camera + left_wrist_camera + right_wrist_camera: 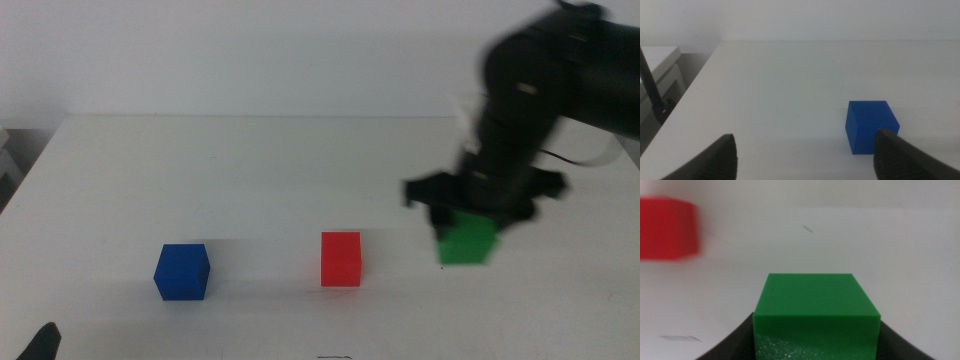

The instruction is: Stack red cubes first, then green, then blue cubes in a specific spot.

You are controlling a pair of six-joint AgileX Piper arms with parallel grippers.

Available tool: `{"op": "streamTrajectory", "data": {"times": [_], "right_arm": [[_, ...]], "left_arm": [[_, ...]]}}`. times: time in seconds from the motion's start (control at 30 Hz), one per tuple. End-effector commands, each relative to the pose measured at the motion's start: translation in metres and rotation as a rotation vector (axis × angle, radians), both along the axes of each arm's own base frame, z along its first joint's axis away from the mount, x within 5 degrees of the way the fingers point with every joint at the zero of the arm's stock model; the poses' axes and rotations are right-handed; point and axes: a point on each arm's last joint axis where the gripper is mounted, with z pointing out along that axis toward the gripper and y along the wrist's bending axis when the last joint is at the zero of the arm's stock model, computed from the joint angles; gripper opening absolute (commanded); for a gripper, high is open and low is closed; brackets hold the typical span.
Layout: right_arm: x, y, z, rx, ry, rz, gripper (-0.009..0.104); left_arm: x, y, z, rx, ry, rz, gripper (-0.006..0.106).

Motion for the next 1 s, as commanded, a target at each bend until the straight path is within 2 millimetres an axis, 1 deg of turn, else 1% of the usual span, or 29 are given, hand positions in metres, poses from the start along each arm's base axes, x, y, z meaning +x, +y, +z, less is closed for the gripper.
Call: {"op": "streamTrajectory", "data": {"times": [0.0, 0.13, 0.2, 0.27, 0.33, 0.43, 0.57, 0.97], "right_arm": [[0.004, 0.015, 0.022, -0.027, -0.028, 0.001, -0.001], [0.017, 0.058, 0.025, 0.036, -0.053, 0.051, -0.001], [0.022, 0.074, 0.024, 0.057, -0.064, 0.057, -0.001], [0.026, 0.086, 0.022, 0.072, -0.069, 0.055, -0.001], [0.031, 0.093, 0.018, 0.087, -0.061, 0.045, -0.001], [0.033, 0.100, 0.011, 0.091, -0.052, 0.023, -0.001], [0.034, 0.104, 0.004, 0.083, -0.038, 0.015, -0.001], [0.034, 0.109, -0.003, 0.093, -0.027, -0.009, -0.001]], "left_arm": [[0.000, -0.001, 0.010, -0.013, -0.107, -0.006, 0.093], [0.000, -0.001, 0.010, -0.013, -0.107, -0.006, 0.093], [0.000, -0.001, 0.010, -0.013, -0.107, -0.006, 0.093], [0.000, -0.001, 0.010, -0.013, -0.107, -0.006, 0.093], [0.000, -0.001, 0.010, -0.013, -0.107, -0.006, 0.093], [0.000, -0.001, 0.010, -0.013, -0.107, -0.006, 0.093], [0.000, -0.001, 0.010, -0.013, -0.107, -0.006, 0.093], [0.000, -0.001, 0.010, -0.013, -0.107, -0.006, 0.093]]}}
